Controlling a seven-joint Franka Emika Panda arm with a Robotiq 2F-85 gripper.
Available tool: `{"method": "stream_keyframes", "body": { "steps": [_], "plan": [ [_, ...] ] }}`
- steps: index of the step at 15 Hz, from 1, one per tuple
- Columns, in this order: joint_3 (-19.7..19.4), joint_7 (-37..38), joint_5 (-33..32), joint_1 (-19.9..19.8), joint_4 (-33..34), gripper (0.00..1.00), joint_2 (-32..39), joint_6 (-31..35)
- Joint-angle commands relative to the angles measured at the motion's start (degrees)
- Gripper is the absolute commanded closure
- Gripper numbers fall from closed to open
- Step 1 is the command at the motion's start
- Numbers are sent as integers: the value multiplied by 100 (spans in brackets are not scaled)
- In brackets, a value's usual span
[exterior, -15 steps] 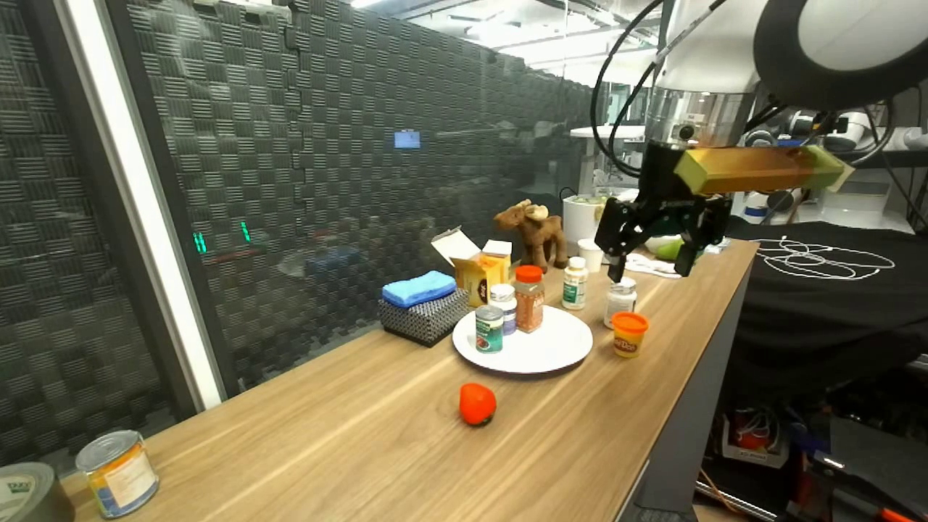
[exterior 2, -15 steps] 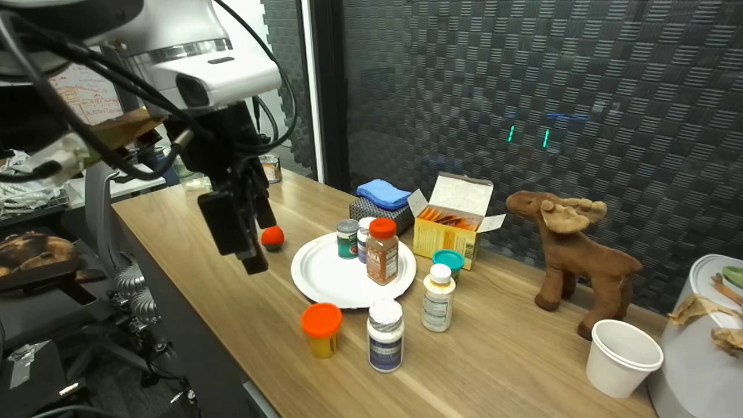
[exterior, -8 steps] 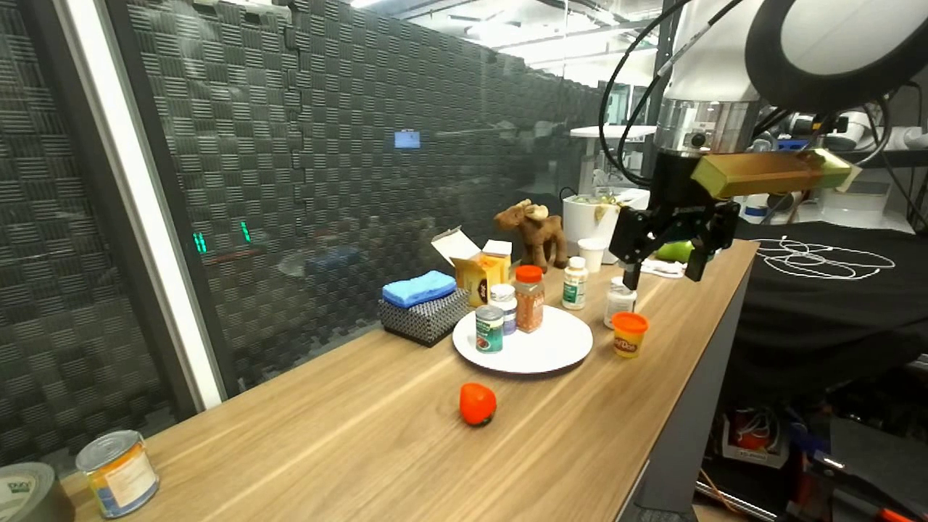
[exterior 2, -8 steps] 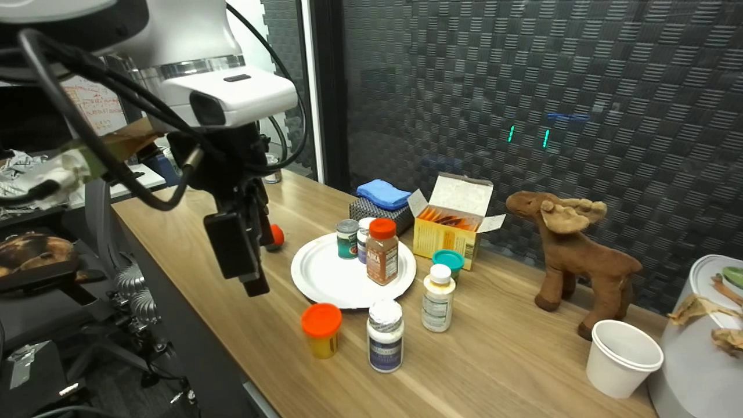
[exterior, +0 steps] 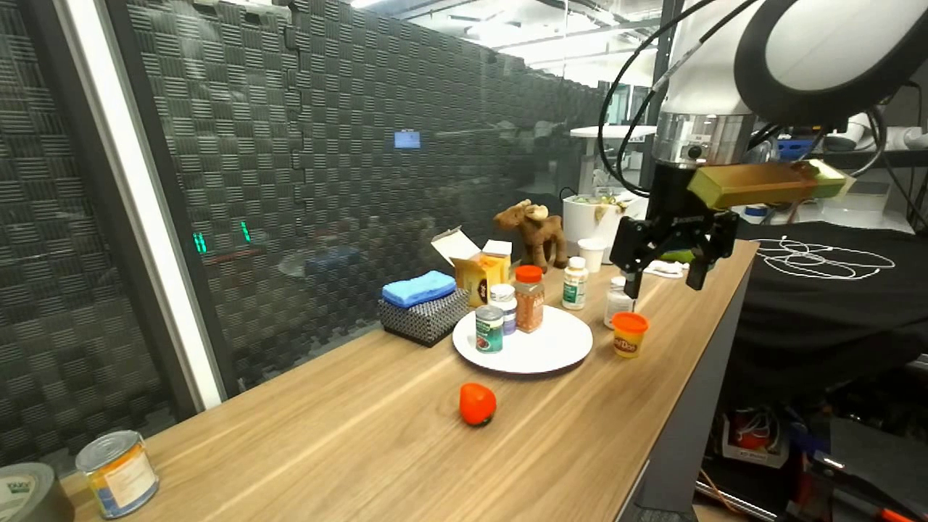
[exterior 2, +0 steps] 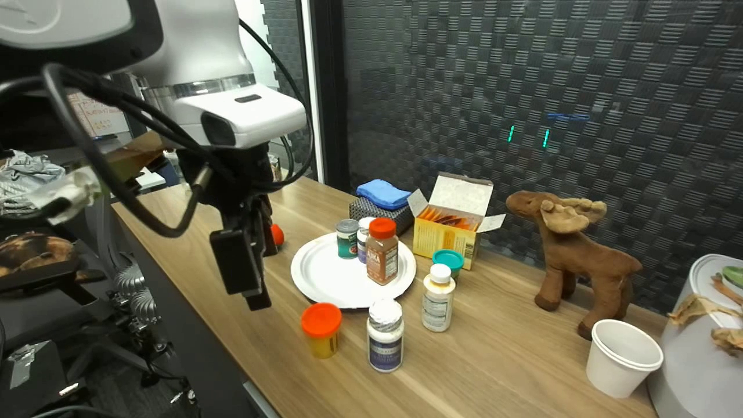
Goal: Put all the bottles and the orange plushie surrounding the white plate, on the white plate
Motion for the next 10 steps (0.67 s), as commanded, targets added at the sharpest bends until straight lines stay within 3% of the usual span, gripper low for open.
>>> {"method": "stream_keyframes", "body": {
  "steps": [1,10],
  "plan": [
    [-68,-398,387,-96,334,0,610,254],
    [-376,-859,926,-124,1261,0,1918,384]
  ]
}}
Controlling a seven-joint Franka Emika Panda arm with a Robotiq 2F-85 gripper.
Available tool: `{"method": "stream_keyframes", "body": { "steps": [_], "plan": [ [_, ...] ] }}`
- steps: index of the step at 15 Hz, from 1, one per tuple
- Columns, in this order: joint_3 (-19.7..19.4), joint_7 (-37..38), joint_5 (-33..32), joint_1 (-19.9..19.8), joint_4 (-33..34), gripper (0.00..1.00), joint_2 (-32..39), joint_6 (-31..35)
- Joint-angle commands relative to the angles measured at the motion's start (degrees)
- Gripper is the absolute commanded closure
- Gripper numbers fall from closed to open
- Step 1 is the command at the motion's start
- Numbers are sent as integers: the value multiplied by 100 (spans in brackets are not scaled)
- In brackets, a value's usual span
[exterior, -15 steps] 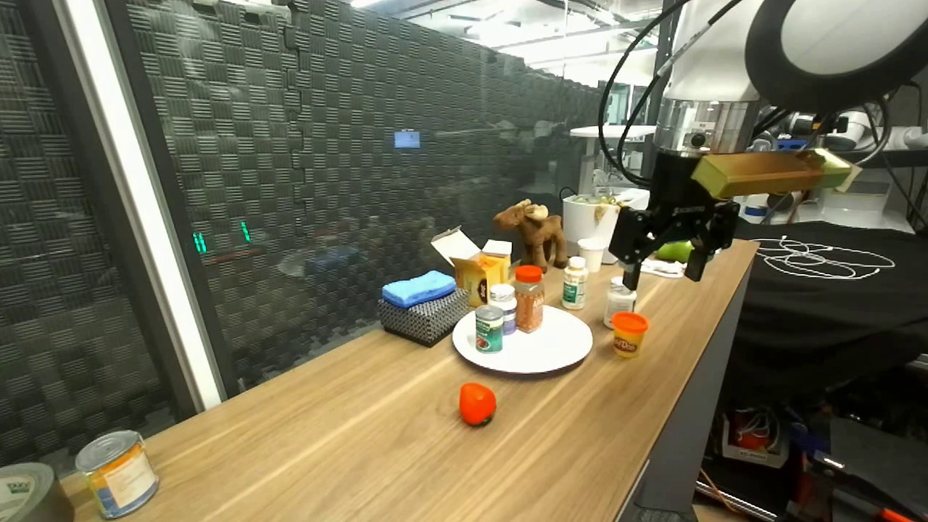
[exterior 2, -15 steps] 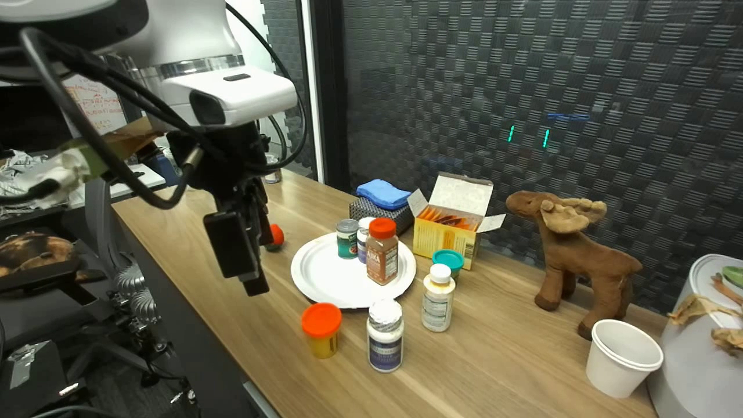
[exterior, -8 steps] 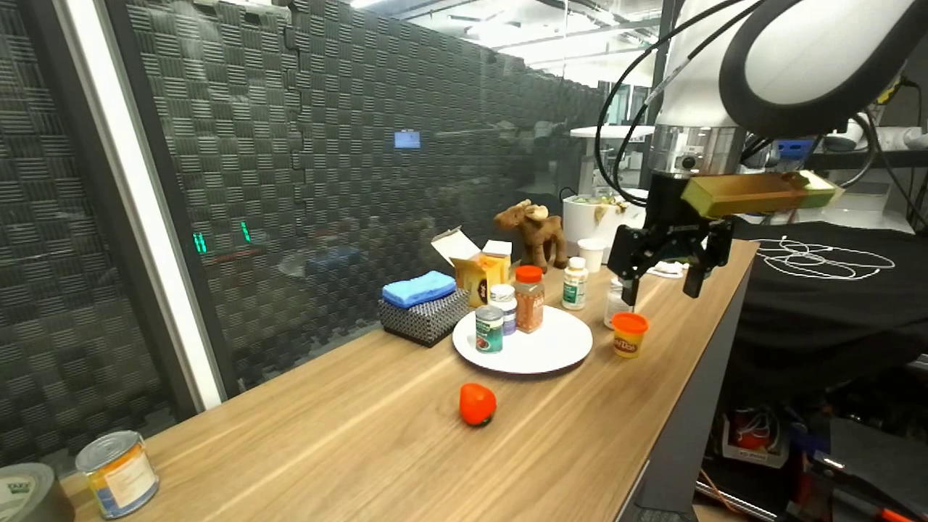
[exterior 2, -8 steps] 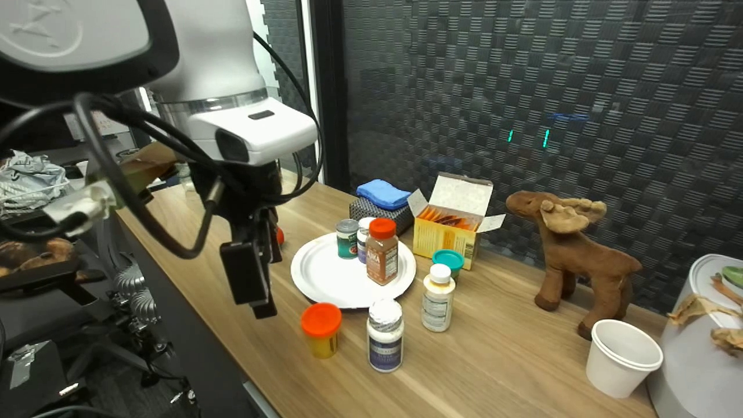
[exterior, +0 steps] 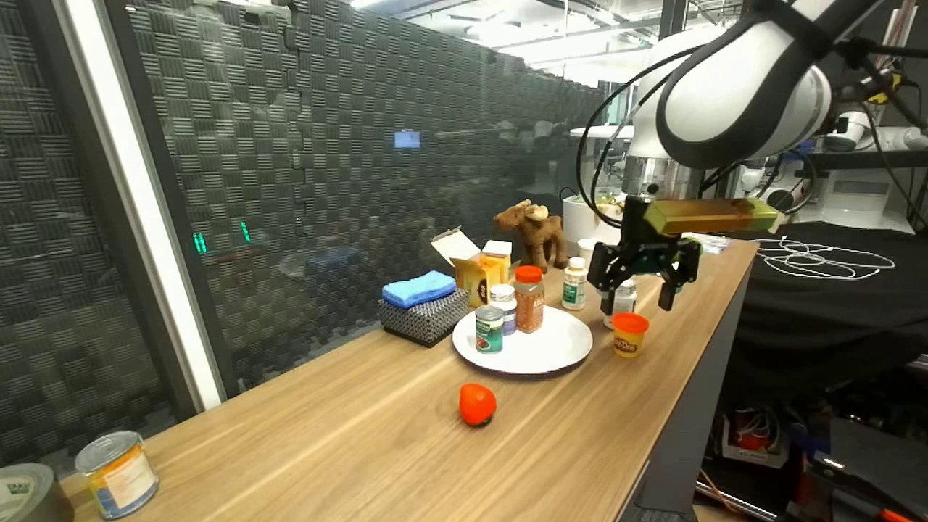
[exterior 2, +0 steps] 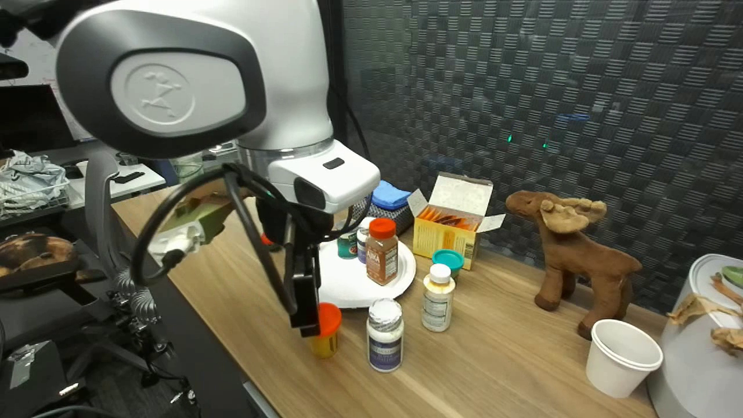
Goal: Put all the bottles and the orange plushie surrounding the white plate, on the white plate
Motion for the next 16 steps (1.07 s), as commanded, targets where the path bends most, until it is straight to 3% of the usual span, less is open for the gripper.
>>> {"method": "stream_keyframes", "body": {
  "steps": [1,7,8,9,12,16],
  "plan": [
    [-97,-142,185,-3,542,0,565,-55],
    [-151,-52,109,96,854,0,1029,-338],
    [-157,-38,101,109,876,16,1072,-378],
    [-155,-43,124,119,869,25,1078,-400],
    [-178,76,56,166,772,51,982,-387],
    [-172,323,-68,269,609,77,755,-295]
  ]
}}
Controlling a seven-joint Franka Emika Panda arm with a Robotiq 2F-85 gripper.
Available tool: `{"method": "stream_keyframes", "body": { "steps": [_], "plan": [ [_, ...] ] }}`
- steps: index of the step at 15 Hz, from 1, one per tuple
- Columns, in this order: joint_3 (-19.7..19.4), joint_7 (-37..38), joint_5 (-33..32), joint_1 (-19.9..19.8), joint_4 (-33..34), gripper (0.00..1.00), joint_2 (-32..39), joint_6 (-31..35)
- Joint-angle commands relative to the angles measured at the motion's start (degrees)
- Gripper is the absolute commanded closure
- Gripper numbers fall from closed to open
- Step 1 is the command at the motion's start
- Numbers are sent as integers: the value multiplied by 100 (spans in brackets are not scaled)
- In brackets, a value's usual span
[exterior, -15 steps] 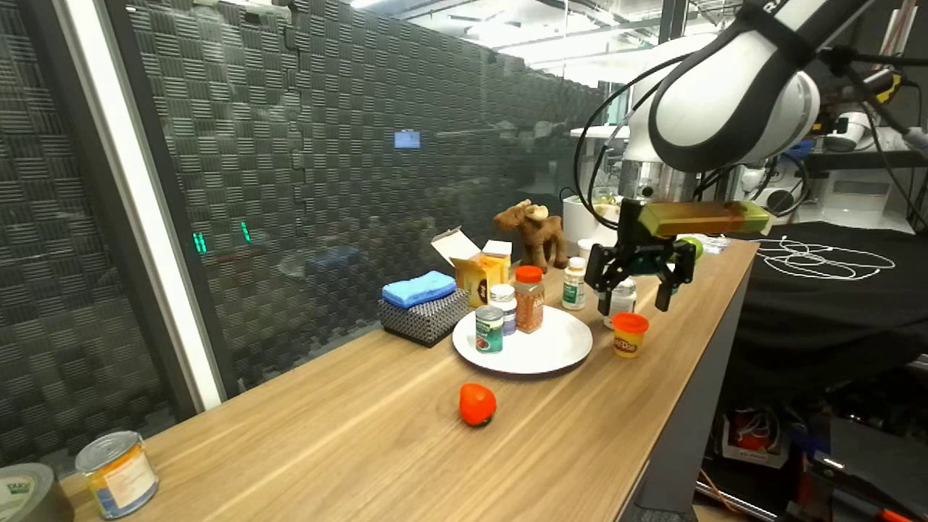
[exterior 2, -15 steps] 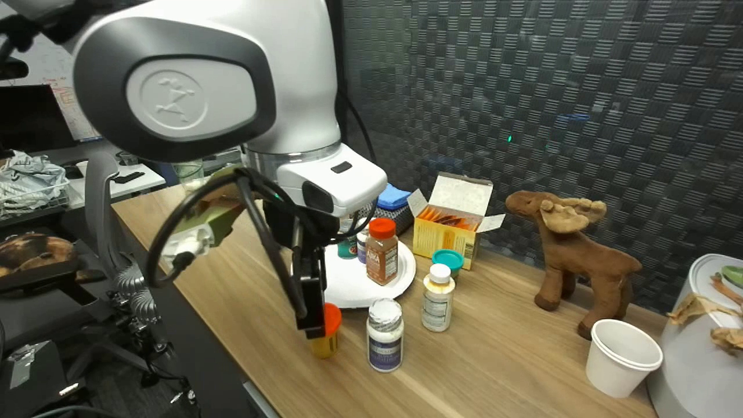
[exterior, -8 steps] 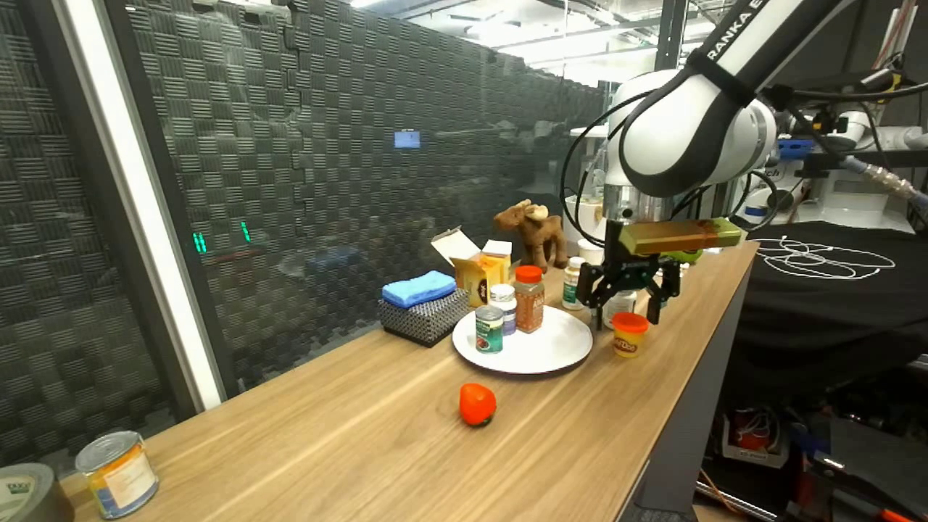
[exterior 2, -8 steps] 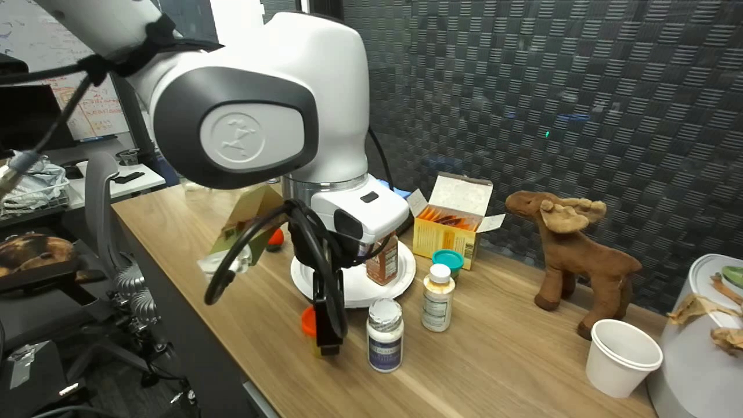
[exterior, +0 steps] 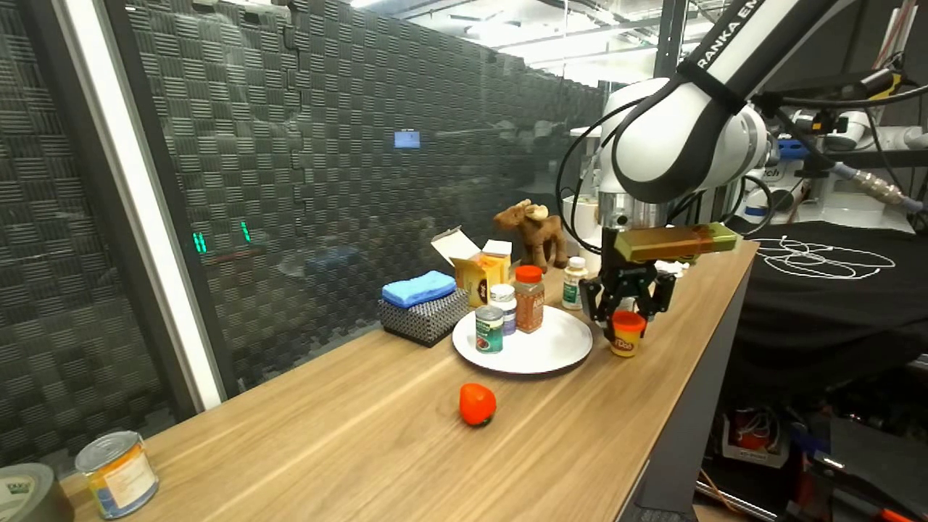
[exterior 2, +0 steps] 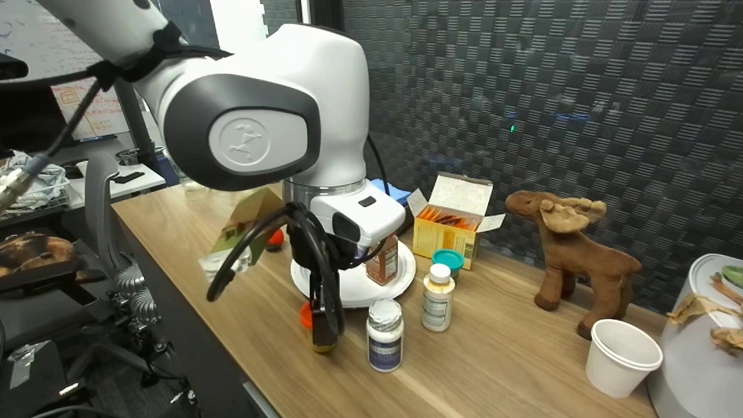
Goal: Put all the bottles and the orange plushie surrounding the white plate, on the white plate
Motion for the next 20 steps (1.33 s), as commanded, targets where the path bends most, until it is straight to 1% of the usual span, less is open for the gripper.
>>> {"method": "stream_keyframes", "body": {
  "steps": [1,5,9,15,18,20],
  "plan": [
    [-66,314,-118,223,-141,77,-362,-17],
    [1,656,-305,413,-140,77,-556,-49],
    [73,764,-270,488,0,77,-486,104],
    [56,632,-243,503,427,77,58,816],
    [68,456,-80,519,730,77,348,771],
    [25,457,-128,549,908,77,529,744]
  ]
}}
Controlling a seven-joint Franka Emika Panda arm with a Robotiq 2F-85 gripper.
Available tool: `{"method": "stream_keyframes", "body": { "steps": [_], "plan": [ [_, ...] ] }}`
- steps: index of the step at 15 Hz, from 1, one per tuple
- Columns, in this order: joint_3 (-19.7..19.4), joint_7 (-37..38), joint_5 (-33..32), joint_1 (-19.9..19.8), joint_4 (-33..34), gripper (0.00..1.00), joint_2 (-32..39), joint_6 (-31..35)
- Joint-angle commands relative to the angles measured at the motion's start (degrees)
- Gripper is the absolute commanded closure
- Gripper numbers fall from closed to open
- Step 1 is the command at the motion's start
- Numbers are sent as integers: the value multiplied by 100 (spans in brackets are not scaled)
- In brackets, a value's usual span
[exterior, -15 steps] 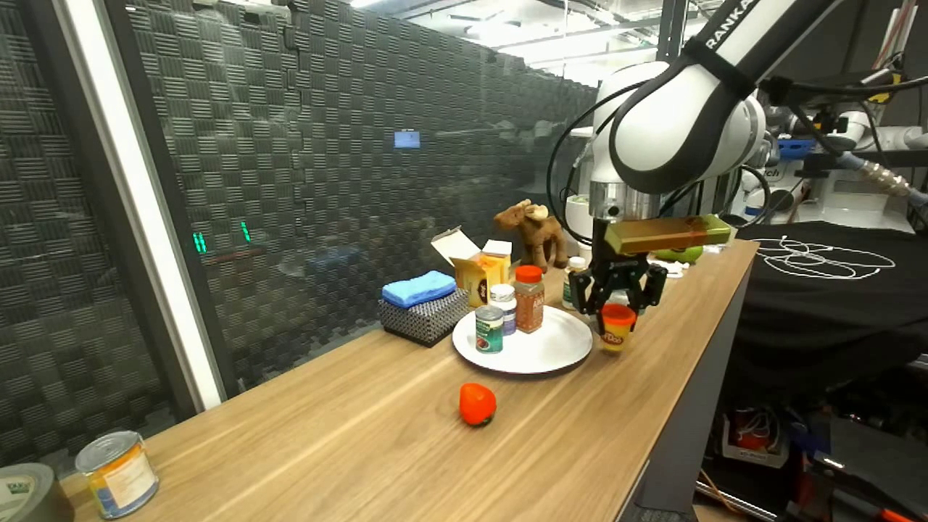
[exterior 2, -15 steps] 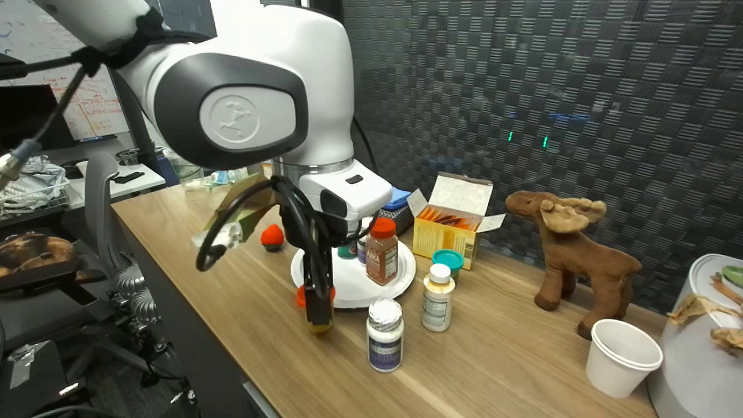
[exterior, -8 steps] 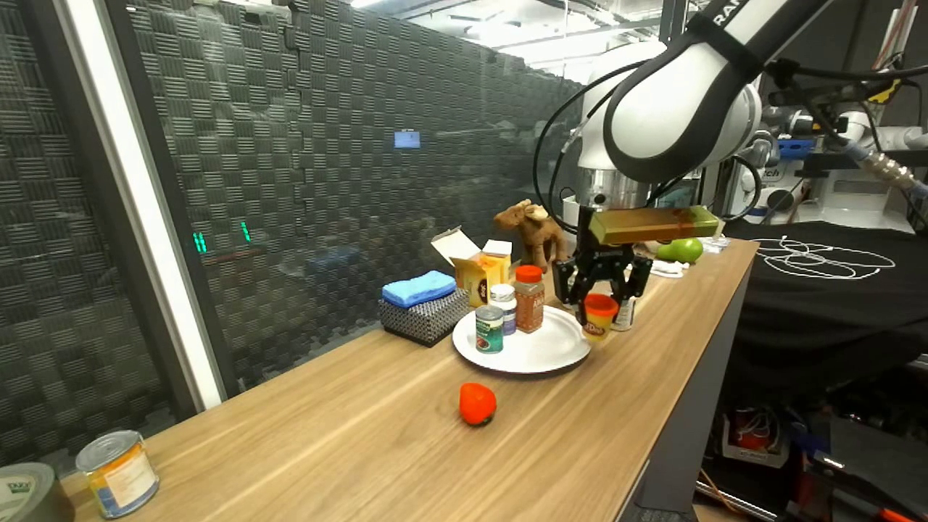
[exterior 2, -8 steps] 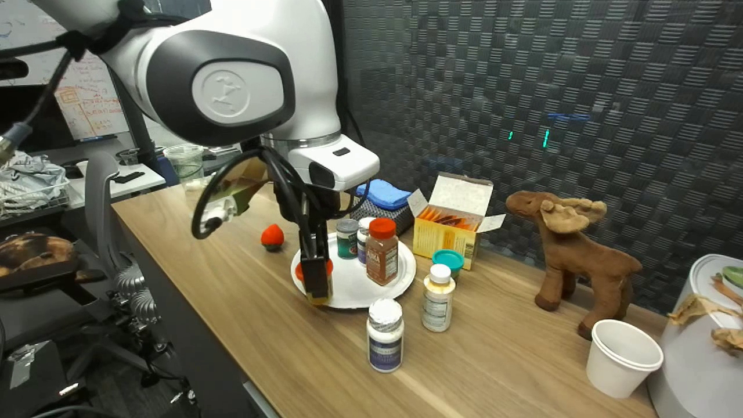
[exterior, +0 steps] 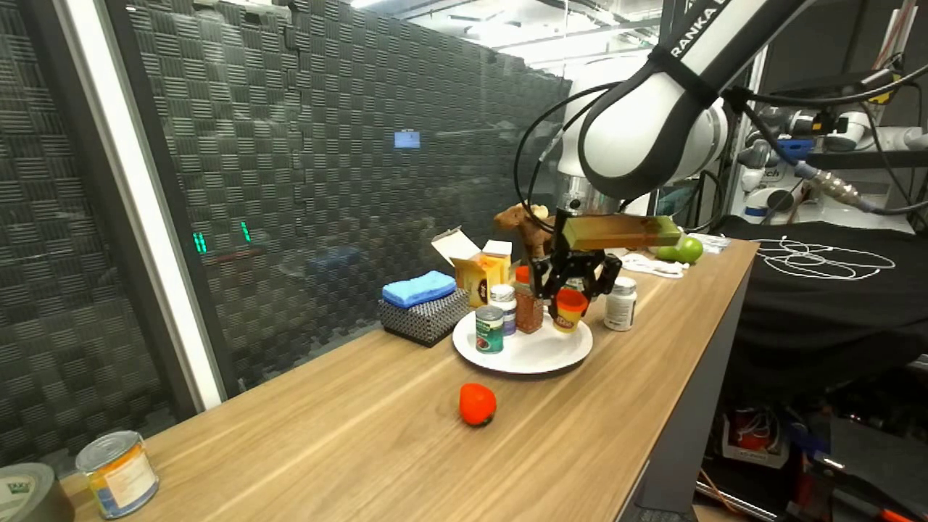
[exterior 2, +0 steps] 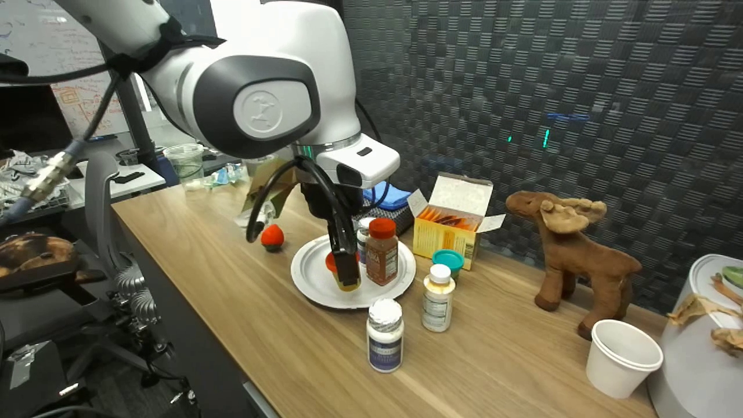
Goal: Put all the bottles and the orange plushie surrounding the white plate, on the white plate
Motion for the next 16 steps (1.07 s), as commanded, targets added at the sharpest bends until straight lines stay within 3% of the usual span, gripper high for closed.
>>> {"method": "stream_keyframes", "body": {
  "steps": [1,5,6,8,11,12,16],
  "plan": [
    [-65,-129,47,70,480,77,405,-20],
    [-128,-219,79,74,774,77,739,-136],
    [-154,-233,61,84,816,68,800,-157],
    [-170,-296,67,96,857,27,827,-214],
    [-113,-493,185,53,764,6,676,-194],
    [-104,-544,217,49,702,1,604,-161],
    [-146,-527,143,104,410,0,260,5]
  ]
}}
